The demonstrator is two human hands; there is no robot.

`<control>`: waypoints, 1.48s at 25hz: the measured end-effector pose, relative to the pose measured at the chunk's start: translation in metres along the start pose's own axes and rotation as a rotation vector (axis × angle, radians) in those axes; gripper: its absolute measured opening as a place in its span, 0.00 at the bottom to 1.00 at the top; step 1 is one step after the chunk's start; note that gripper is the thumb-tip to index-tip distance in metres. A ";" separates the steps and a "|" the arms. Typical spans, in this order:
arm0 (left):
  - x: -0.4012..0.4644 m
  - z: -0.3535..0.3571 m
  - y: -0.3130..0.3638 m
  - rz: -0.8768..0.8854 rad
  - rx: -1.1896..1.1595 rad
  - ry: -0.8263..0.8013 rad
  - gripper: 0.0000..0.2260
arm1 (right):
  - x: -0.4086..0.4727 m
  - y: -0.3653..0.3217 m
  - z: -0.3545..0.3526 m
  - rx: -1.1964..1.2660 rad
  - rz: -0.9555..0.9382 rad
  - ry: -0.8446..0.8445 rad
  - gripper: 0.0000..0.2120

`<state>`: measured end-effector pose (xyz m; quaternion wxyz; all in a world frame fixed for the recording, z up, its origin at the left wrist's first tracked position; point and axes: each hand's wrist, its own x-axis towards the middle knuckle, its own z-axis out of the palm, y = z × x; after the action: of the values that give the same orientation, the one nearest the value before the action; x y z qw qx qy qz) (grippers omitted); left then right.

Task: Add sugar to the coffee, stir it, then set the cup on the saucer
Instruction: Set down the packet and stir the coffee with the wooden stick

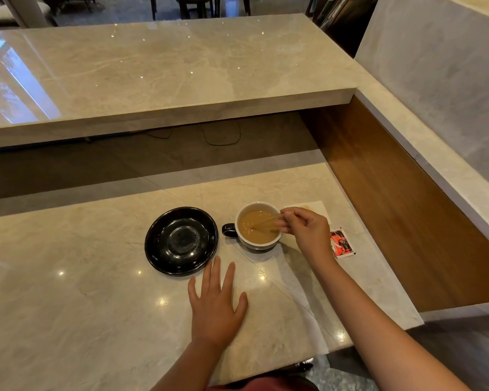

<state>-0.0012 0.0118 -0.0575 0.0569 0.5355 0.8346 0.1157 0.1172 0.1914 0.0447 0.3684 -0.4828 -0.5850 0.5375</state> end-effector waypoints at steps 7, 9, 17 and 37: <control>0.000 0.001 0.000 0.002 -0.002 -0.001 0.28 | 0.001 0.004 -0.008 -0.338 -0.268 0.063 0.07; 0.000 0.001 0.000 0.000 0.001 0.000 0.28 | 0.000 0.001 -0.013 -0.513 -0.424 0.000 0.06; 0.000 -0.001 0.000 0.004 0.006 0.001 0.28 | -0.007 -0.014 -0.019 -0.656 -0.429 -0.089 0.06; 0.001 0.001 0.000 0.002 0.025 0.008 0.28 | -0.017 0.001 -0.012 -0.650 -0.579 0.058 0.06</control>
<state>-0.0010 0.0131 -0.0588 0.0466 0.5364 0.8358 0.1077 0.1330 0.1785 0.0470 0.3493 -0.4045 -0.8245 0.1860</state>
